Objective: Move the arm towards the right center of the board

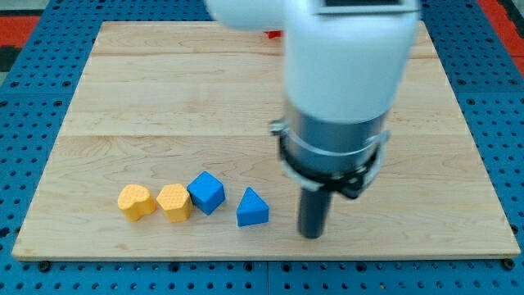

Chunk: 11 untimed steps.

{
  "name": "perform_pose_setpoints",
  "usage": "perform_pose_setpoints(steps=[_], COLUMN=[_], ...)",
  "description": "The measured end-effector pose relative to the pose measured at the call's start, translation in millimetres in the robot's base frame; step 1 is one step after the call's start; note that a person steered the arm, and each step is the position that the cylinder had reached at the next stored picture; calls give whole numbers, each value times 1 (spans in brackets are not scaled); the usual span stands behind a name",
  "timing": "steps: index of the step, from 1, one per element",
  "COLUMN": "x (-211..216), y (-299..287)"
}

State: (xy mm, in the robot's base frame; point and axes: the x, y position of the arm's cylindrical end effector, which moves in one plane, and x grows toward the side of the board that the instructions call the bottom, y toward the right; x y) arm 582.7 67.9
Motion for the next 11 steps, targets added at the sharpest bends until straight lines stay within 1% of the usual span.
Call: perform_pose_setpoints(steps=[1,2,3,6,11], x=[-52,-91,-109,-122,-122], y=[30,52,70,100,118])
